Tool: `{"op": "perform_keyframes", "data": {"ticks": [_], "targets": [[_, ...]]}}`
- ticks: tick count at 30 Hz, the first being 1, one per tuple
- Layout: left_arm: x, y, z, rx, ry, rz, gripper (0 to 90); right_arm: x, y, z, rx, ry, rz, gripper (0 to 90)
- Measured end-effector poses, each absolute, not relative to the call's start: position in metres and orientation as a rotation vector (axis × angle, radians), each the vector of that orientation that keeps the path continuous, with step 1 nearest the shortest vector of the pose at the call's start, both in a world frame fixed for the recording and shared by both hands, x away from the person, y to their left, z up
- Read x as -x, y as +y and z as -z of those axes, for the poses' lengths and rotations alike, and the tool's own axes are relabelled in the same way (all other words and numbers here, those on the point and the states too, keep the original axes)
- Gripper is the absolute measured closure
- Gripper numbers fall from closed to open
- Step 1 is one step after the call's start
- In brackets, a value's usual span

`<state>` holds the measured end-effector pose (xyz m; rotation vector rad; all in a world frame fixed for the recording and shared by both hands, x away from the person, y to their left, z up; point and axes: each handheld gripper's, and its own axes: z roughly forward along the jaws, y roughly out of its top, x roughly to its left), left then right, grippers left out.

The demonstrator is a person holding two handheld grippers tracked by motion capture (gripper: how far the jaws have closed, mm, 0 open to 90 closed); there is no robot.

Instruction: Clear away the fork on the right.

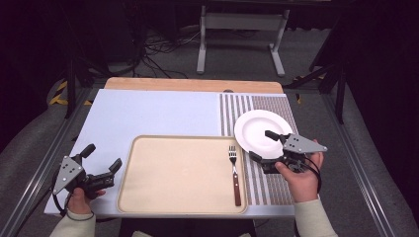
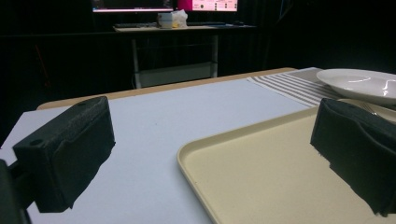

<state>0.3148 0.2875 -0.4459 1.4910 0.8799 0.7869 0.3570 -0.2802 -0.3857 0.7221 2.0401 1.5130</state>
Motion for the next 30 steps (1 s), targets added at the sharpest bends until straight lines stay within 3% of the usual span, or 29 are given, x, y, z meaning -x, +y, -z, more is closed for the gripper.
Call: {"op": "perform_keyframes", "data": {"ticks": [14, 30], "targets": [[-0.315, 0.288, 0.446, -1.495, 0.888, -0.792, 0.0, -0.34, -0.318, 0.422, -0.798, 1.977, -1.586, 6.4], [-0.316, 0.288, 0.445, -1.499, 0.874, -0.789, 0.0, -0.328, -0.33, 0.445, -0.871, 2.003, -1.552, 6.3]]}}
